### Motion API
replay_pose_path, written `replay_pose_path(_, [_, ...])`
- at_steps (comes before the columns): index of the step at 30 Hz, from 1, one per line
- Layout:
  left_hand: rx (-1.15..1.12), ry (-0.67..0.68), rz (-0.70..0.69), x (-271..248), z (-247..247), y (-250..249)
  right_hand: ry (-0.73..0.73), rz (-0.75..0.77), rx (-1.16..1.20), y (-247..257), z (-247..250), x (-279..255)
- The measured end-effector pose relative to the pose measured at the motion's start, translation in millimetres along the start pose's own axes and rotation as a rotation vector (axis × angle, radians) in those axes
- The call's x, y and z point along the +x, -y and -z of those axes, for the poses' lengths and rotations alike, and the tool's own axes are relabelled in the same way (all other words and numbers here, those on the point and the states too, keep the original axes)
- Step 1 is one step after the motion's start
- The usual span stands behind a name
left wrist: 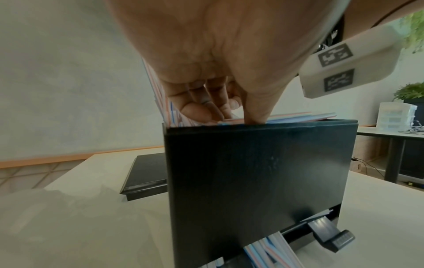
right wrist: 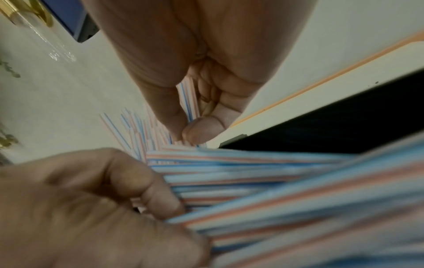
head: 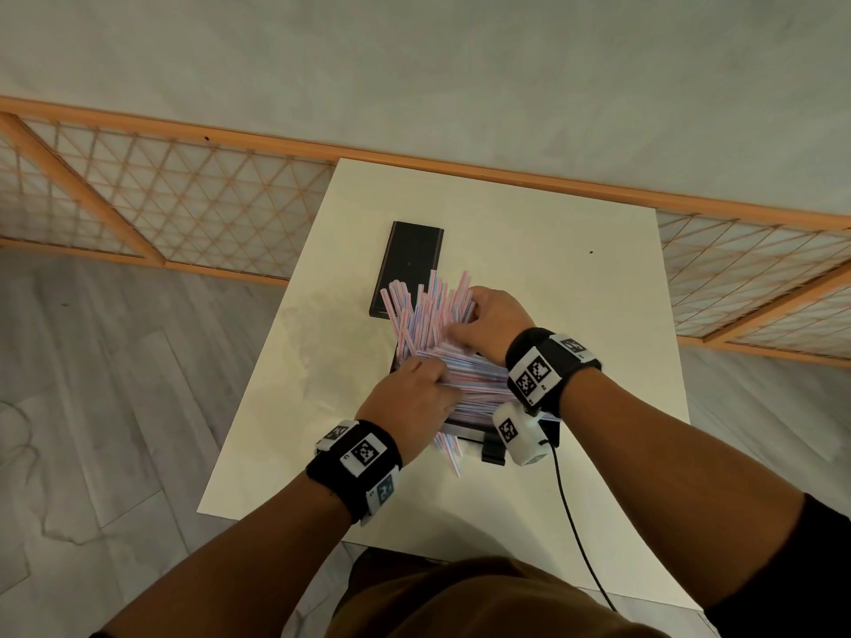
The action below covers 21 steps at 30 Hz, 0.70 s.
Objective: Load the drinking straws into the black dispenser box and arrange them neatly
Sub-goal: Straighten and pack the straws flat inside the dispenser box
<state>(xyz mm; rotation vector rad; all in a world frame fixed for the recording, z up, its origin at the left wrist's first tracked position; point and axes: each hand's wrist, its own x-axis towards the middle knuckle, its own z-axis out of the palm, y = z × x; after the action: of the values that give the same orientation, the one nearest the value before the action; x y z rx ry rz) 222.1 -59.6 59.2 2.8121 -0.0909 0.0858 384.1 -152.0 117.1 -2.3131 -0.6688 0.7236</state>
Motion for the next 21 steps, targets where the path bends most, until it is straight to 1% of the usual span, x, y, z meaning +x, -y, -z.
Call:
replay_pose_path(3, [-0.021, -0.034, 0.003, 0, 7, -4, -0.007, 0.044, 0.028, -3, 10, -2])
replay_pose_path(5, [-0.035, -0.095, 0.033, 1, 14, -8, 0.002, 0.093, 0.033, -4, 15, -4])
replay_pose_path(8, [0.014, -0.152, 0.047, 5, 20, -12, 0.027, 0.12, 0.055, -5, 16, -6])
replay_pose_path(10, [0.037, -0.149, 0.034, 6, 20, -13, 0.022, 0.118, 0.072, -5, 16, -6])
replay_pose_path(12, [0.075, -0.106, 0.021, 7, 18, -13, -0.007, 0.117, 0.073, -5, 17, -5])
replay_pose_path(14, [0.111, -0.098, 0.015, 7, 15, -10, -0.035, 0.123, 0.068, -4, 22, -5])
replay_pose_path(18, [0.113, -0.09, 0.048, 5, 13, -3, -0.087, 0.151, 0.02, 6, 40, -7])
replay_pose_path(21, [0.127, -0.073, 0.06, 1, 8, 2, -0.129, 0.199, -0.014, 16, 58, -12])
